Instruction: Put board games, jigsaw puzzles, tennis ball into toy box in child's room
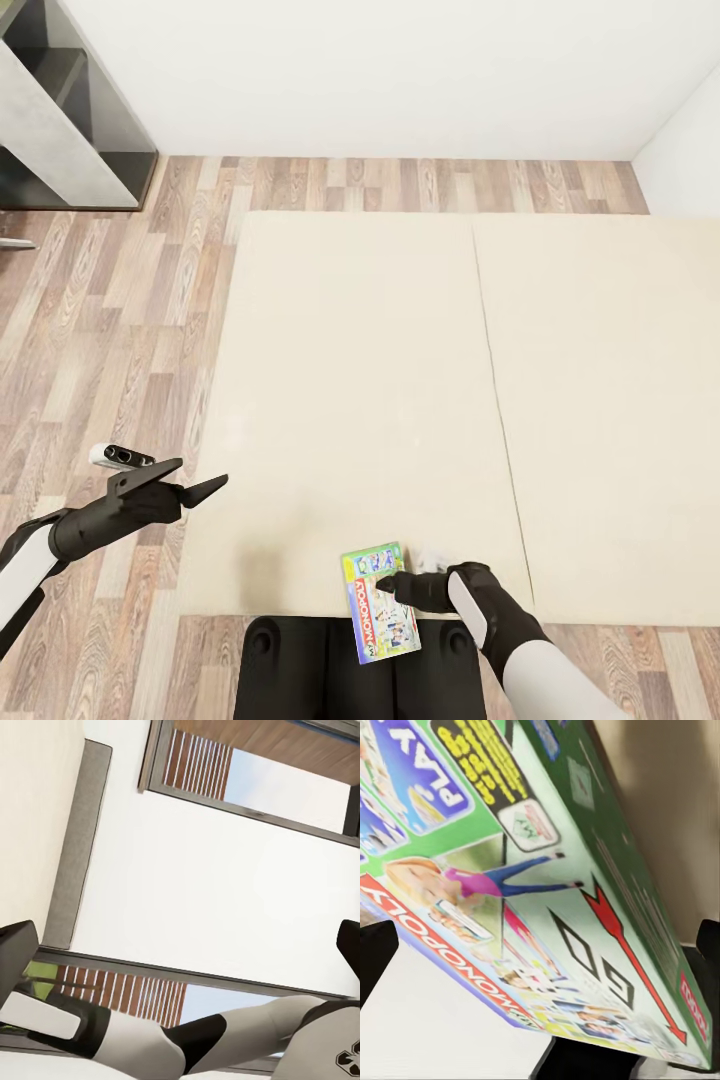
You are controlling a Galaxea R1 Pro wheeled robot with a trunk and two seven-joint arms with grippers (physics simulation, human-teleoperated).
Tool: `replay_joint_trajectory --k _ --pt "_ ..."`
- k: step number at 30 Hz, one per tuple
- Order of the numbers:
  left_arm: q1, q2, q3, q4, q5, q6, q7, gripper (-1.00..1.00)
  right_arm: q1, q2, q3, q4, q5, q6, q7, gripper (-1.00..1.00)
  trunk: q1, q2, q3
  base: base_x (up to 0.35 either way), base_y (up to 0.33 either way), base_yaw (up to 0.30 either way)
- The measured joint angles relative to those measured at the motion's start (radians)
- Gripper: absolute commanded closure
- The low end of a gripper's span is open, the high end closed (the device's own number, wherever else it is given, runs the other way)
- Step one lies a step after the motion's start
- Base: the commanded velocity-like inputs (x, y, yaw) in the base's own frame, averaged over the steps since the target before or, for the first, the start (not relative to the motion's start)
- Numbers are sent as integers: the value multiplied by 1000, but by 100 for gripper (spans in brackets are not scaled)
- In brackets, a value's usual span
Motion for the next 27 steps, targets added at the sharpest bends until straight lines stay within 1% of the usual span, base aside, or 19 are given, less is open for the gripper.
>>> replay_joint_trajectory --k 3,11,27 --pt "0 0 0 0 -1 0 0 -100 0 -1 0 16 0 0 0 -100 0 0 0 0 0 0" --pt "0 0 0 0 0 0 0 -100 0 -19 0 37 2 -1 0 -100 0 0 0 0 0 0" --pt "0 1 1 1 -1 0 -1 -100 0 -21 1 49 5 -1 0 -100 0 0 0 0 0 0"
